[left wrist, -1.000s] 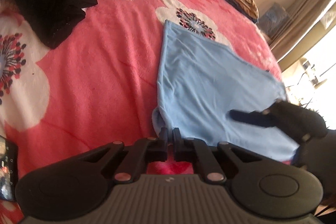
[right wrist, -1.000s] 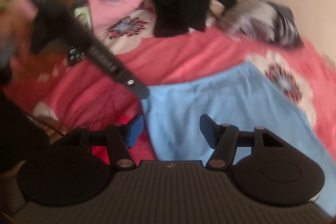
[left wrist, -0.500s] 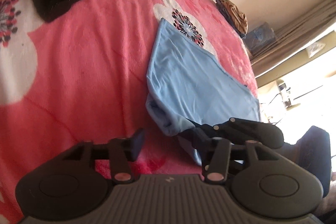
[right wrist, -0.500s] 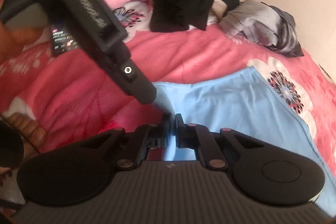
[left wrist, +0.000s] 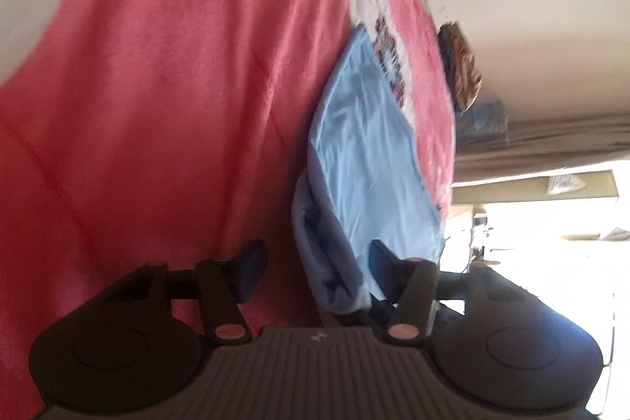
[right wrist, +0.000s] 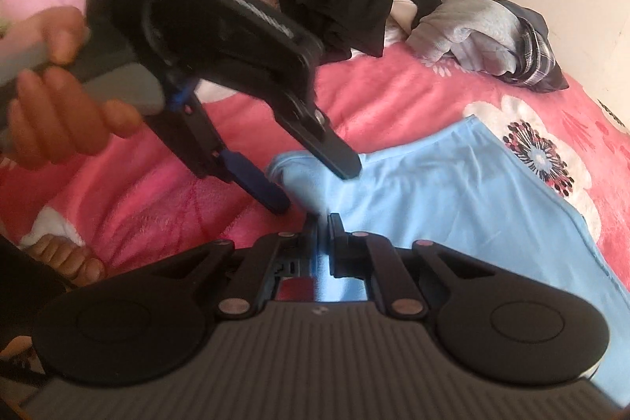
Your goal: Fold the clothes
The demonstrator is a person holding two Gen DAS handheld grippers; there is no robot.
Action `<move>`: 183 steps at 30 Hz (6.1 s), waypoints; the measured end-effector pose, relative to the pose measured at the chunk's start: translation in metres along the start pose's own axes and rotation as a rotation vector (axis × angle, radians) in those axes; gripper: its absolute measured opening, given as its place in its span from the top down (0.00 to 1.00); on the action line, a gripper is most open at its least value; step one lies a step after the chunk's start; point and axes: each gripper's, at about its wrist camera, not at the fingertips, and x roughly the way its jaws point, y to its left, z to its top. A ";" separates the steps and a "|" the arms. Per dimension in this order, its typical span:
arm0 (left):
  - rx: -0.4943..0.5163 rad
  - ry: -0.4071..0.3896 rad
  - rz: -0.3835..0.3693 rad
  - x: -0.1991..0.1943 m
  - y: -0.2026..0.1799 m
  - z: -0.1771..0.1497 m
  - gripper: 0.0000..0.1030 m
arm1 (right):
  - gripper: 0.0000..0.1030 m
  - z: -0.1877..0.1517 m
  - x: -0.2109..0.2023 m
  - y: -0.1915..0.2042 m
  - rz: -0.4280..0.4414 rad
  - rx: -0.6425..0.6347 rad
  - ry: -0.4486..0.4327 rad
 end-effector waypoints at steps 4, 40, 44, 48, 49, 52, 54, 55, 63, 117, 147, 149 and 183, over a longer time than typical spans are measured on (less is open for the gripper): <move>0.014 0.017 0.028 0.012 -0.004 0.004 0.92 | 0.95 -0.001 -0.007 -0.005 0.056 0.023 -0.019; 0.873 -0.152 0.232 0.022 -0.126 -0.064 0.94 | 0.87 0.087 0.137 -0.169 -0.049 0.549 0.448; 0.885 -0.158 0.189 0.019 -0.134 -0.067 0.94 | 0.95 0.074 0.111 -0.194 -0.031 0.654 0.375; 0.909 -0.138 0.136 0.022 -0.146 -0.072 0.94 | 0.95 0.061 0.069 -0.212 -0.034 0.702 0.284; 0.916 -0.125 0.121 0.024 -0.149 -0.073 0.94 | 0.95 0.057 0.058 -0.218 -0.039 0.710 0.265; 0.926 -0.080 0.075 0.034 -0.161 -0.079 0.94 | 0.95 0.045 0.024 -0.233 -0.069 0.720 0.213; 0.932 -0.046 0.045 0.042 -0.170 -0.084 0.94 | 0.95 0.034 0.005 -0.241 -0.095 0.724 0.188; 0.935 -0.024 0.031 0.048 -0.174 -0.086 0.94 | 0.95 0.028 -0.005 -0.244 -0.110 0.723 0.177; 1.028 0.152 0.001 0.109 -0.213 -0.119 0.95 | 0.95 -0.036 -0.060 -0.270 -0.223 0.765 0.117; 1.050 0.352 -0.071 0.202 -0.249 -0.134 0.37 | 0.57 -0.328 -0.254 -0.180 -0.245 1.606 -0.370; 1.648 0.114 0.259 0.152 -0.187 -0.231 0.67 | 0.93 -0.299 -0.225 -0.171 -0.389 1.545 -0.218; 1.680 0.108 0.268 0.153 -0.186 -0.235 0.67 | 0.95 -0.301 -0.233 -0.169 -0.404 1.554 -0.256; 1.956 -0.001 0.312 0.133 -0.164 -0.262 0.97 | 0.96 -0.305 -0.253 -0.168 -0.432 1.620 -0.326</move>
